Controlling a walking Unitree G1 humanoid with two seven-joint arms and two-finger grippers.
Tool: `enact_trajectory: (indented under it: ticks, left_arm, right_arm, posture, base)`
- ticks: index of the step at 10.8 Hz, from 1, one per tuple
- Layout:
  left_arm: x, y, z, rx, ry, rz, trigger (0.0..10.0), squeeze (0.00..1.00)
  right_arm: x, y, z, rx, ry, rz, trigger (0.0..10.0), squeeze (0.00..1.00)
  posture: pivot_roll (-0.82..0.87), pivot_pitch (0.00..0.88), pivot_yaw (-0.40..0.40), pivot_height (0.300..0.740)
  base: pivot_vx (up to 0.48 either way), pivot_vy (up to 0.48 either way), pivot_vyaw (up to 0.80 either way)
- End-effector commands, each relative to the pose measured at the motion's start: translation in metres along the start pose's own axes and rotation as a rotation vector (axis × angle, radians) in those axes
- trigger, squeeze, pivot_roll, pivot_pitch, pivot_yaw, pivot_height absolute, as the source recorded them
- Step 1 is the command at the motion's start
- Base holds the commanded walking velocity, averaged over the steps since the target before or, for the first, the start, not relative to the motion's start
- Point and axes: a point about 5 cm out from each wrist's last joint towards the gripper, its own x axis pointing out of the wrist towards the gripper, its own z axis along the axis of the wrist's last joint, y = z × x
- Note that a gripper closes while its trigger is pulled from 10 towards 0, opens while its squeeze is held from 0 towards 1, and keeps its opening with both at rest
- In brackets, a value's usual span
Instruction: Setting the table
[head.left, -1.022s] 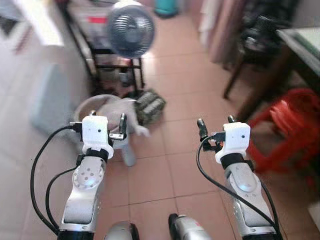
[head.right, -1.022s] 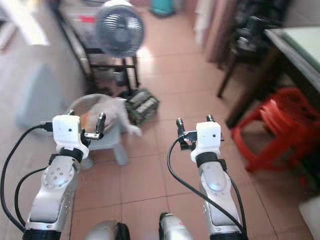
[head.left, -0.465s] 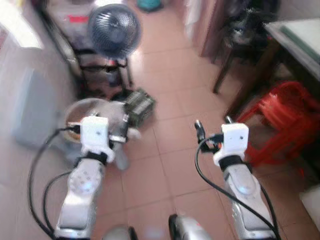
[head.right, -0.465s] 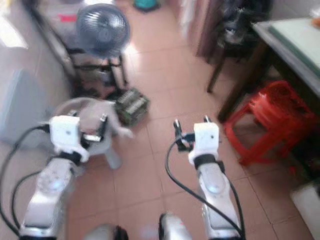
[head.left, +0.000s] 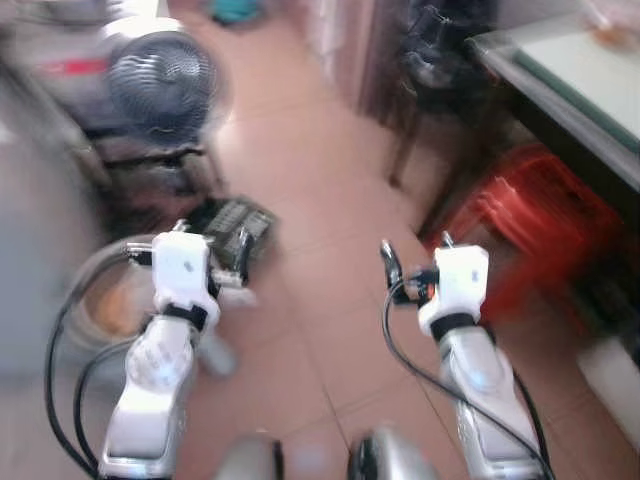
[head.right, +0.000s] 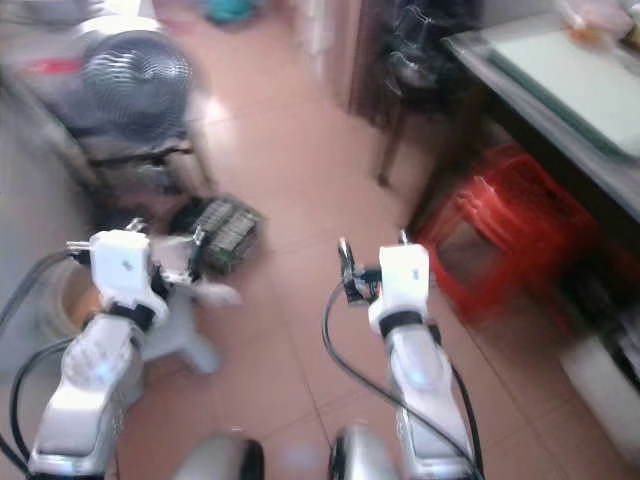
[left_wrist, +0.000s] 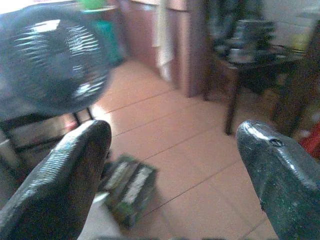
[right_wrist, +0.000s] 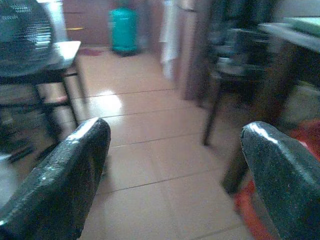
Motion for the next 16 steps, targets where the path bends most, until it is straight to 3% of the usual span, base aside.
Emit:
enact_trajectory:
  ticks: [1,10,11,16]
  left_arm:
    - [0.0,-0.008,-0.001,-0.021,0.008,-0.021,10.0,0.0]
    - [0.0,-0.009,-0.004,-0.02,0.029,0.019,10.0,0.0]
    - [-0.002,-0.009,-0.005,-0.031,0.026,0.023,10.0,0.0]
    - [-0.014,0.001,-0.016,-0.033,0.068,0.106,10.0,0.0]
  right_arm:
    - [-0.006,-0.01,-0.004,-0.014,0.023,-0.03,10.0,0.0]
    - [-0.007,-0.01,0.006,-0.046,-0.014,-0.025,10.0,0.0]
    - [-0.006,-0.012,0.014,-0.067,-0.043,-0.022,10.0,0.0]
    - [-0.013,-0.024,0.011,-0.099,-0.038,-0.078,10.0,0.0]
  posture:
    - [0.0,0.184,0.019,0.74]
    - [-0.01,0.18,0.017,0.74]
    - [-0.01,0.164,0.01,0.74]
    - [-0.01,0.114,0.026,0.74]
  base:
    - [0.0,0.0,-0.8]
    - [0.0,0.0,-0.8]
    - [0.0,0.0,-0.8]
    - [0.0,0.0,-0.8]
